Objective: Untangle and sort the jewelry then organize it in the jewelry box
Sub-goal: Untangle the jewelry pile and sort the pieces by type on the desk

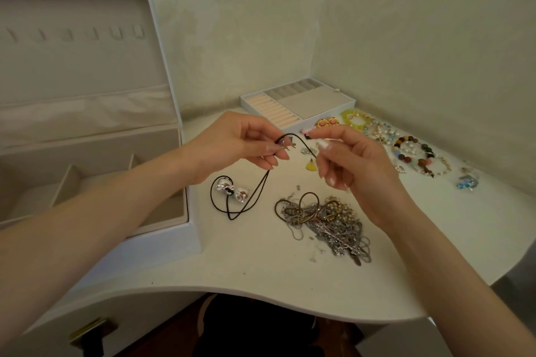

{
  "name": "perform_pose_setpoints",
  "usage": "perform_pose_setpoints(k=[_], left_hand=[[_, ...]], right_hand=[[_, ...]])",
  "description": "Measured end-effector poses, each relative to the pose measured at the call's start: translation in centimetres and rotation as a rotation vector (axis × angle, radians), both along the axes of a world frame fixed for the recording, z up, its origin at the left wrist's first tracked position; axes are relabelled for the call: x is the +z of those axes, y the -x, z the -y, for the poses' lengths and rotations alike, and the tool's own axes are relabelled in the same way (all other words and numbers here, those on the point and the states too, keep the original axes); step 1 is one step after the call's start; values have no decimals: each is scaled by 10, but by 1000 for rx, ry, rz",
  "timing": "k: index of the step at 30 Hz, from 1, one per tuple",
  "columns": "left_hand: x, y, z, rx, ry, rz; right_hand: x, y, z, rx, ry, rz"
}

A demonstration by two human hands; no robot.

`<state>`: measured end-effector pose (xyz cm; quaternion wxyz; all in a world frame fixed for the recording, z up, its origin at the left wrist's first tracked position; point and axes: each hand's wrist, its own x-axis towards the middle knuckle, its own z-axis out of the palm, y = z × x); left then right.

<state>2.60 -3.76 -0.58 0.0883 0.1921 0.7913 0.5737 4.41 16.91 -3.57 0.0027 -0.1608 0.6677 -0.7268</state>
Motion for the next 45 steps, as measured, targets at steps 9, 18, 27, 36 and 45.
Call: perform_pose_setpoints(k=[9, 18, 27, 36, 45], left_hand=[[-1, -3, -3, -41, 75, -1], [1, -5, -1, -34, 29, 112], [1, -7, -6, -39, -76, -33], [-1, -10, -9, -72, 23, -134], [-1, -12, -10, -68, 25, -165]], right_hand=[[-4, -2, 10, -133, -243, -171], [-10, -4, 8, -54, -466, -382], [-5, -8, 13, -82, -298, -230], [-5, -8, 17, -110, -173, -191], [-5, -8, 17, -64, -190, -139]])
